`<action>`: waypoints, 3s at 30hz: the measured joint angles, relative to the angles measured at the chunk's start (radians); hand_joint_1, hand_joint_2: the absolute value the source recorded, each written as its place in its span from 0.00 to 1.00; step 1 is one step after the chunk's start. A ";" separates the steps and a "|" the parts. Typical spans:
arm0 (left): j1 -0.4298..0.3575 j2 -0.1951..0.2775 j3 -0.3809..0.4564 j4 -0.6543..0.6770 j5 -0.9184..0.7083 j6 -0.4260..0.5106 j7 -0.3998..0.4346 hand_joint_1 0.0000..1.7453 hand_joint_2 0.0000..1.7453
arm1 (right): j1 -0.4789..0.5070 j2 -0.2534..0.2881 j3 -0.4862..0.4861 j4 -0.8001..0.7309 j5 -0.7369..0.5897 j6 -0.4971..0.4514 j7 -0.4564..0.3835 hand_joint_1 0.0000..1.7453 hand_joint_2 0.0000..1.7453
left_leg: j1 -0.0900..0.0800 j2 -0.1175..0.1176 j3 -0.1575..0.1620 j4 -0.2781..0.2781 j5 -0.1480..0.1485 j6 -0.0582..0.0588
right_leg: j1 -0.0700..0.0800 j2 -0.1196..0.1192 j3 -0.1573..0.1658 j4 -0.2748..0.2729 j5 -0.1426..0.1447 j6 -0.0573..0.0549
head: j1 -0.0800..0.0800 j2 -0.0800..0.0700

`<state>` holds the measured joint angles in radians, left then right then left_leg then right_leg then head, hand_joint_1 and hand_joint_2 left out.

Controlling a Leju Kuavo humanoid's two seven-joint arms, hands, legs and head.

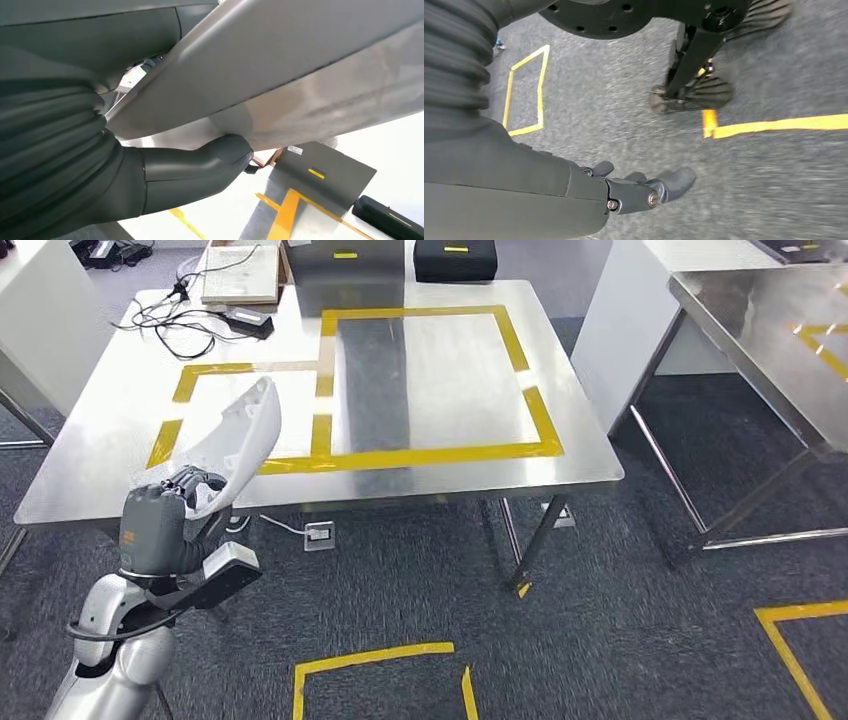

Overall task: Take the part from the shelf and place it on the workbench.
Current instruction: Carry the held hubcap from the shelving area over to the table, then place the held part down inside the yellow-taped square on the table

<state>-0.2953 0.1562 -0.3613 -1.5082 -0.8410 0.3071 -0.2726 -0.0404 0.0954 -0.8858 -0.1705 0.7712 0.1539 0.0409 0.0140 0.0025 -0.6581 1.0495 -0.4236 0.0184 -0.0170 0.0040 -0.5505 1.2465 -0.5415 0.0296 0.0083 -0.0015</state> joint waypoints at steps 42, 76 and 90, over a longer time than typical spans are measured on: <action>-0.036 0.015 -0.081 0.191 -0.325 -0.063 0.200 1.00 1.00 | 0.001 -0.007 0.000 0.001 0.003 -0.006 0.002 0.00 1.00 | -0.014 -0.007 0.030 -0.001 -0.030 -0.008 | 0.023 0.000 -0.037 -0.212 0.048 -0.028 | 0.000 0.000; -0.069 -0.025 -0.023 0.284 -0.445 0.055 0.275 0.00 0.00 | 0.004 -0.005 -0.009 0.001 0.019 -0.011 0.005 0.00 0.00 | -0.012 -0.006 0.050 -0.033 -0.012 -0.016 | 0.019 0.002 -0.036 -0.197 0.032 -0.032 | 0.001 0.000; 0.000 -0.031 -0.063 0.048 -0.405 0.120 0.241 0.00 0.00 | 0.001 0.001 -0.025 0.002 0.018 -0.012 -0.008 0.00 0.00 | 0.035 0.000 0.007 -0.016 0.017 -0.093 | -0.027 0.003 -0.034 -0.183 0.033 -0.016 | 0.002 0.000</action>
<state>-0.2950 0.1251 -0.4239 -1.4605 -1.2455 0.4267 -0.0318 -0.0398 0.0967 -0.9113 -0.1690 0.7897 0.1420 0.0332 0.0494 0.0027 -0.6515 1.0332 -0.4070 -0.0749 -0.0443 0.0075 -0.5841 1.0637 -0.5089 0.0134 0.0104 -0.0015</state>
